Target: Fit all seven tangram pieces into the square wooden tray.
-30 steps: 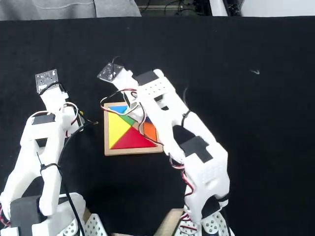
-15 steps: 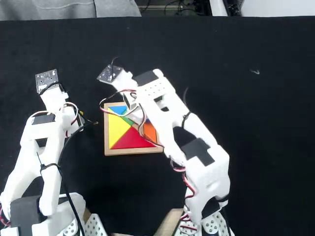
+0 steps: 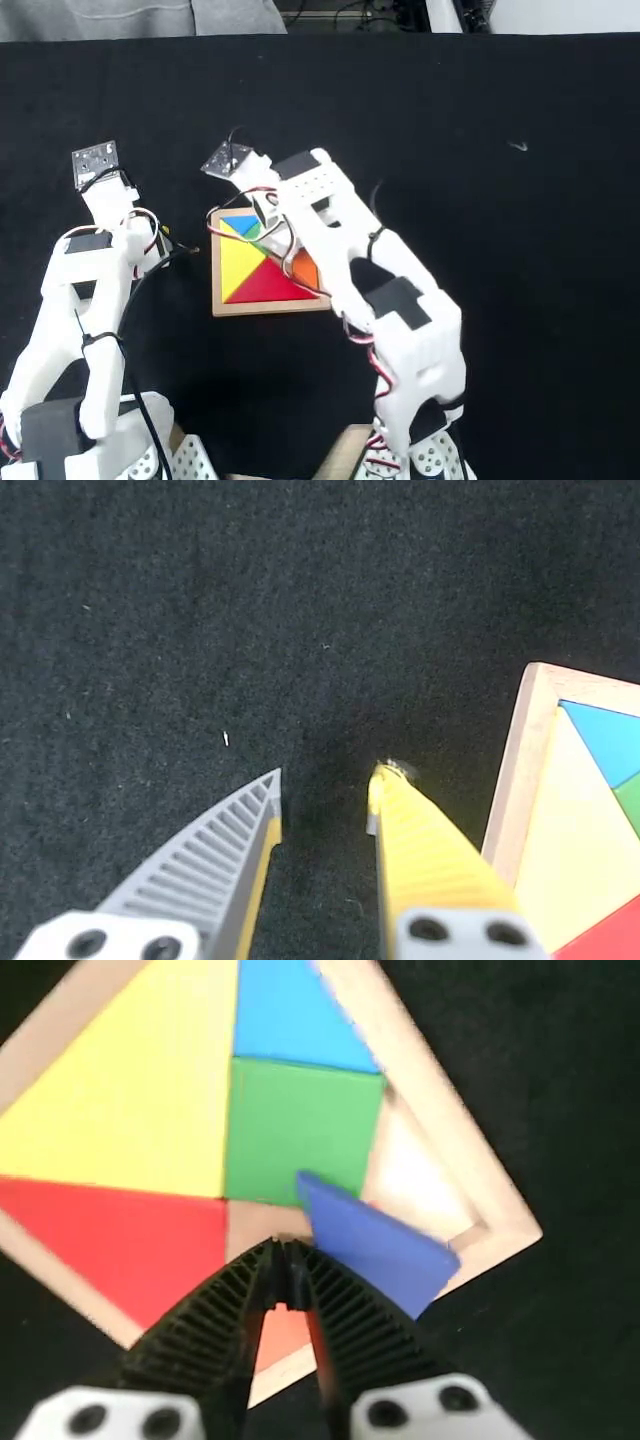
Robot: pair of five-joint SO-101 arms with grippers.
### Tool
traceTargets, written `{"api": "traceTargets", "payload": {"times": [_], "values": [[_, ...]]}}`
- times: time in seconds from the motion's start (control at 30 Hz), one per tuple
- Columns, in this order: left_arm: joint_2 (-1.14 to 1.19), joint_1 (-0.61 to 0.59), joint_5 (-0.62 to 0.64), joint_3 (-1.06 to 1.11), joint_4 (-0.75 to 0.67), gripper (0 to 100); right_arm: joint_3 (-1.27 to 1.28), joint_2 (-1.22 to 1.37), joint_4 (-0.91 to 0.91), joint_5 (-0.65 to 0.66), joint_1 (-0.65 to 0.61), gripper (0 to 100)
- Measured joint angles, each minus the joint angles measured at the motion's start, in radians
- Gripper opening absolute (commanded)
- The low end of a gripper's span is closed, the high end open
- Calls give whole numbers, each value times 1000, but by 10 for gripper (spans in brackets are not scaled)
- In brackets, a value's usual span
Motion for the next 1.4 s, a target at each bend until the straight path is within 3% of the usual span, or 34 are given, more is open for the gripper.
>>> {"api": "traceTargets", "payload": {"times": [0.43,0.63,0.93,1.4], "values": [[0,0,0,0,0,151,-160,74,2,0,23,11],[0,0,0,0,0,151,-181,-12,104,2,35,10],[0,0,0,0,0,151,0,-112,-31,-6,218,10],[0,0,0,0,0,151,-2,-11,-55,-6,138,10]]}}
